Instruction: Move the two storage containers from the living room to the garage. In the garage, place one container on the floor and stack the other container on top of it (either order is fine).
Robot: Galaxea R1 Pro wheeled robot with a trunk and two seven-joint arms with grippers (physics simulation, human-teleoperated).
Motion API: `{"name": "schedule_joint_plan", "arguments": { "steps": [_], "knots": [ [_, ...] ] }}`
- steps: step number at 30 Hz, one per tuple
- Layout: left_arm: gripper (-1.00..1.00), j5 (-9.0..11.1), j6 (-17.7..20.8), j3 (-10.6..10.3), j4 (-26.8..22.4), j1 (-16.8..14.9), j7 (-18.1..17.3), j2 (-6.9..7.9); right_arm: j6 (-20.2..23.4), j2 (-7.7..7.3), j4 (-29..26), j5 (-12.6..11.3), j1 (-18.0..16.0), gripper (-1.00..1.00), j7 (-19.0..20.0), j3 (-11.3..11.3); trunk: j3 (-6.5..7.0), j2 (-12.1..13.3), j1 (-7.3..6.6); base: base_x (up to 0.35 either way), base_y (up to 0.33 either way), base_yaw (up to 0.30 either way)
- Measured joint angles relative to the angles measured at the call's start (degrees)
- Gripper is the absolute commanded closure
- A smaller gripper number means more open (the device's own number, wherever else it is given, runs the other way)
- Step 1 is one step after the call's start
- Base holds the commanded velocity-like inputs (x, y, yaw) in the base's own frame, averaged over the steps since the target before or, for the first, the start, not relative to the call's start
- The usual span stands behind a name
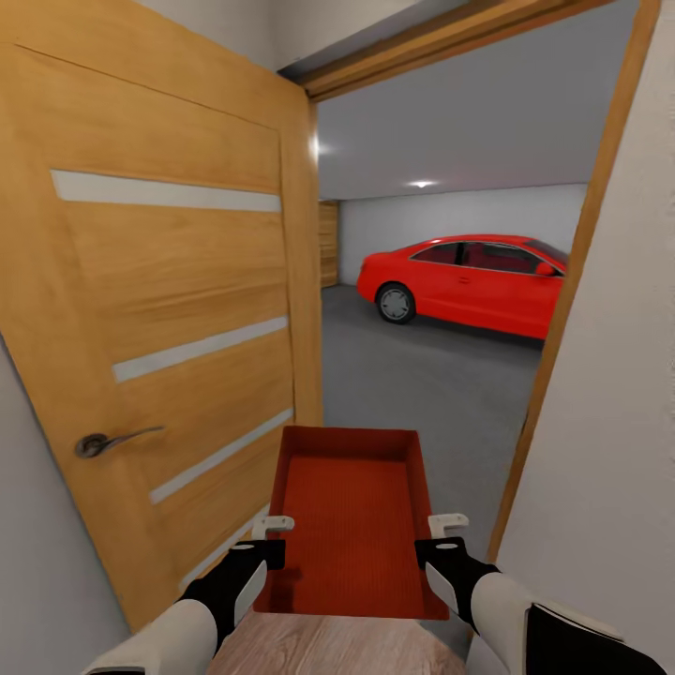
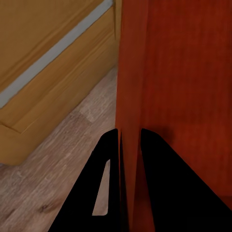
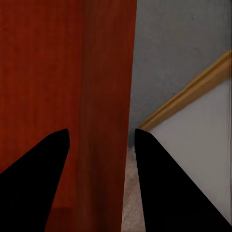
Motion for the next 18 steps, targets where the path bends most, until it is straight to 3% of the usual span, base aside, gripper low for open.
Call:
{"name": "schedule_joint_plan", "arguments": {
  "steps": [11,18],
  "knots": [
    [1.00,-0.1,0.0,0.0,-0.2,0.0,-0.1,0.05,-0.1,0.07,0.1,0.0,0.0,1.00,0.0,-0.1,0.00,0.0,0.00,0.111,0.100,-0.042],
    [1.00,-0.1,0.0,0.0,0.0,0.0,-0.1,0.04,0.0,0.05,0.0,0.0,0.0,1.00,0.0,0.0,0.00,0.0,0.01,0.004,0.004,-0.229]
  ]
}}
